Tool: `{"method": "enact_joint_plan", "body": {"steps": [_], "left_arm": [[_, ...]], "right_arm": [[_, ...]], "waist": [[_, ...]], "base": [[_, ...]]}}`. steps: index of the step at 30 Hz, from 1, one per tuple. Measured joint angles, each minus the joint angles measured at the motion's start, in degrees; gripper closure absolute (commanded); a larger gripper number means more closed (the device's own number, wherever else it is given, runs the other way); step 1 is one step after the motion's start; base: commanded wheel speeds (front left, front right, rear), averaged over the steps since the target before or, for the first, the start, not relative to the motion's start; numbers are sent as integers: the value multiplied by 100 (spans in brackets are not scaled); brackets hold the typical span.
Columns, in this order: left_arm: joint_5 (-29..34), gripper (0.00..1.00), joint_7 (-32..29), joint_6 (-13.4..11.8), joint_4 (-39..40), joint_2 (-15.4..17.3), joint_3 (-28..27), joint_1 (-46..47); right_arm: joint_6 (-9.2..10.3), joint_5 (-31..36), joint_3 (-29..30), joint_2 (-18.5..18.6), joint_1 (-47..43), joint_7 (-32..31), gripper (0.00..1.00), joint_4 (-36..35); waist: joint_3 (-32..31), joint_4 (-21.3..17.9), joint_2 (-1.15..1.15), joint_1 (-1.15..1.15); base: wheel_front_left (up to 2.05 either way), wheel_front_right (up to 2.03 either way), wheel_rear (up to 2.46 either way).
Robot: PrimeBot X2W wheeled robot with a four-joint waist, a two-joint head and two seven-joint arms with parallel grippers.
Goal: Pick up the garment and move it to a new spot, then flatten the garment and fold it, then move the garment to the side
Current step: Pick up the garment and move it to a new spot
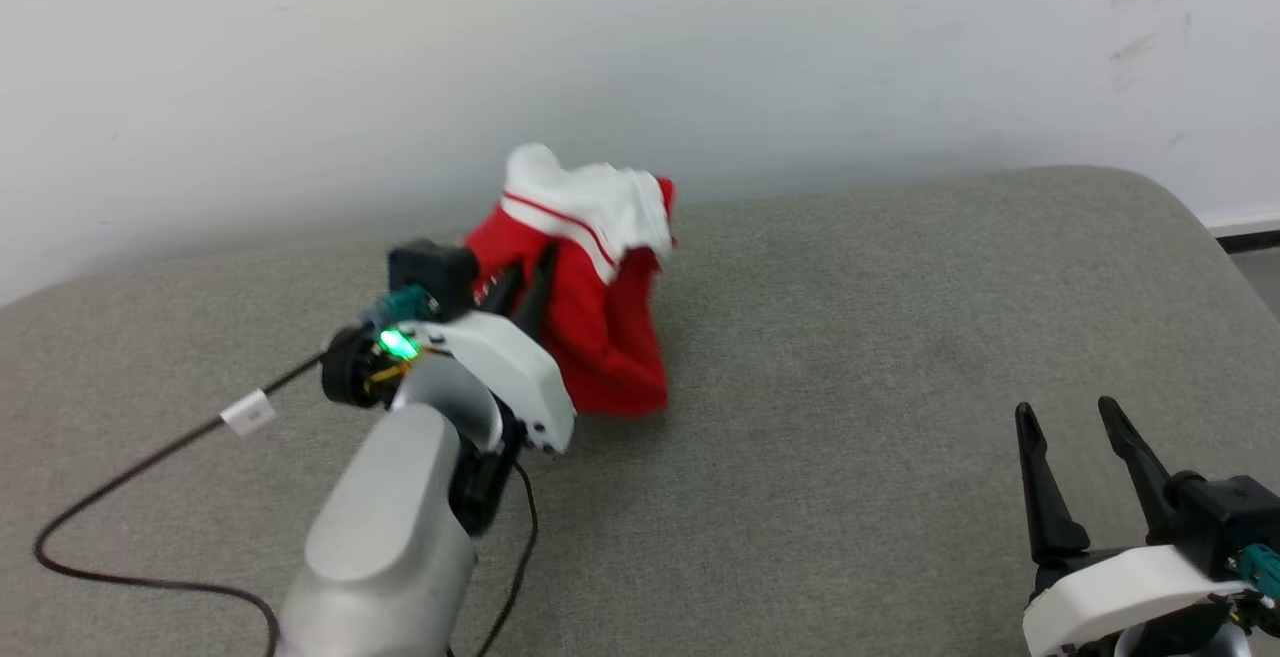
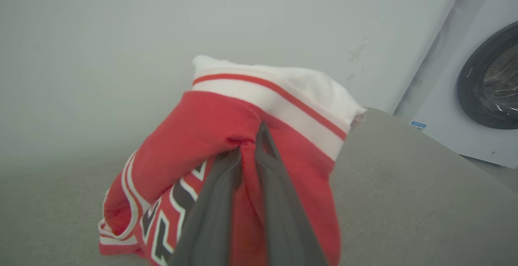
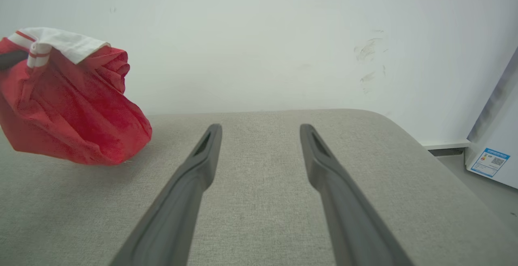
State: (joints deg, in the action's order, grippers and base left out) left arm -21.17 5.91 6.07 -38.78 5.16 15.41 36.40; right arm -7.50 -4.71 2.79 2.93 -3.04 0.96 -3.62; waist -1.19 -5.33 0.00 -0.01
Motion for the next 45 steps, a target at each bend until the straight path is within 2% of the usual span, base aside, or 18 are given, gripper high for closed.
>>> {"method": "enact_joint_plan", "body": {"steps": [4,10,11,12,13,23,30,34,41,45], "left_arm": [[-98,100,-116,49,32,-165,500,-657],[-271,100,-332,80,36,-220,1230,-1702],[-300,71,-375,78,42,-221,1313,-1831],[-310,33,-380,68,64,-222,1385,-1939],[-312,0,-359,38,108,-226,1439,-2027],[36,0,589,-493,1263,-153,1474,-2053],[82,0,738,-907,1835,75,1128,-2003],[122,0,740,-1148,1923,326,940,-2148],[48,0,677,-1348,2150,637,738,-2558],[-19,0,637,-1435,2299,684,662,-2711]], "right_arm": [[0,-42,-22,1,-64,-44,0,-86],[0,-164,-81,-1,-62,-43,0,-109],[0,-172,-86,-1,-62,-42,0,-103],[0,-180,-83,-1,-63,-38,0,-97],[0,-180,-77,-1,-64,-29,0,-74],[0,-135,54,-1,-114,-98,0,-73],[0,-135,156,-1,-155,-102,0,-98],[0,-162,182,0,-249,-99,0,-90],[0,-280,134,-1,-396,-93,0,-48],[0,-291,108,-1,-430,-91,0,-42]], "waist": [[99,-171,0,0],[259,-312,0,2],[256,-320,0,1],[259,-322,0,1],[251,-322,0,1],[16,43,0,1],[-93,362,0,1],[-167,476,0,2],[-250,487,0,1],[-257,476,0,1]], "base": [[0,0,0],[0,0,0],[0,0,0],[0,0,0],[0,0,0],[0,0,0],[0,0,0],[0,0,0],[0,0,0],[0,0,0]]}}
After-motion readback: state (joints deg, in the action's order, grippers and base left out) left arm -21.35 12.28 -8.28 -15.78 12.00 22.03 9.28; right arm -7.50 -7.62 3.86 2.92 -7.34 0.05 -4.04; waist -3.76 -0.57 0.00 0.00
